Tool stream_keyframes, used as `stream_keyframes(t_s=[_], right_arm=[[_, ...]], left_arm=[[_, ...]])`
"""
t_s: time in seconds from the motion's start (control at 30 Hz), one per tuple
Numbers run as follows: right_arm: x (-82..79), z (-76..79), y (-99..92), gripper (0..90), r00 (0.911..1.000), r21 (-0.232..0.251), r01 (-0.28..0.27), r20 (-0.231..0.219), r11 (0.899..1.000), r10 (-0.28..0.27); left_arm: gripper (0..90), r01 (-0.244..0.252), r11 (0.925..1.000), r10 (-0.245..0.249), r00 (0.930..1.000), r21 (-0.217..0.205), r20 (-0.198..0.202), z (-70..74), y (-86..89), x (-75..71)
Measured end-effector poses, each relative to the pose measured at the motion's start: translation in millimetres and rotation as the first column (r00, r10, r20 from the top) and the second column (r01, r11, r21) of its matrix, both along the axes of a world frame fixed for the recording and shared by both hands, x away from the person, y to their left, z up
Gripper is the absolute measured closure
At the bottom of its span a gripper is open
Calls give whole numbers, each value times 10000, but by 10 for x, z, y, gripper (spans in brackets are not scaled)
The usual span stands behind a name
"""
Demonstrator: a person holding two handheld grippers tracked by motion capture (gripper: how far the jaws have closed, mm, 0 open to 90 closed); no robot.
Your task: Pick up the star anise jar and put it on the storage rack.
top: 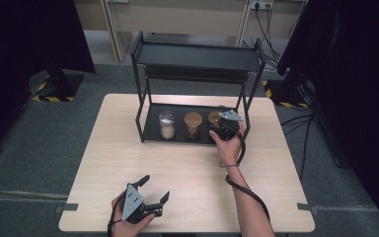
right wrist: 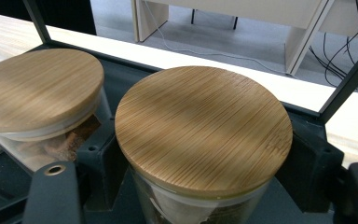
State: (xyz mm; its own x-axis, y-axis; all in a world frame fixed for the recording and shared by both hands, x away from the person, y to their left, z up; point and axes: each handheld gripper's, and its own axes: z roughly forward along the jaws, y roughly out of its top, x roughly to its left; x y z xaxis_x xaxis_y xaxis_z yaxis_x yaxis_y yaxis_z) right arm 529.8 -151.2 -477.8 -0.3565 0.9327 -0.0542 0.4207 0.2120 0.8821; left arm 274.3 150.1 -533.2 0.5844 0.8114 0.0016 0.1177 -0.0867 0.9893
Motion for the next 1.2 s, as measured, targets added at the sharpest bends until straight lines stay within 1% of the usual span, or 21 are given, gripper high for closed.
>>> stream_keyframes(t_s=[0.43, 1.2], right_arm=[[15, -87, -11, 259, 9999, 1, 58, -144, 10000, -58], [-6, -123, -23, 255, 10000, 179, 14, -53, 9998, -13]], left_arm=[[112, 9, 10000, -9, 10000, -5, -13, 0, 0, 1], [112, 4, 10000, -4, 10000, 16, 14, 0, -4, -2]])
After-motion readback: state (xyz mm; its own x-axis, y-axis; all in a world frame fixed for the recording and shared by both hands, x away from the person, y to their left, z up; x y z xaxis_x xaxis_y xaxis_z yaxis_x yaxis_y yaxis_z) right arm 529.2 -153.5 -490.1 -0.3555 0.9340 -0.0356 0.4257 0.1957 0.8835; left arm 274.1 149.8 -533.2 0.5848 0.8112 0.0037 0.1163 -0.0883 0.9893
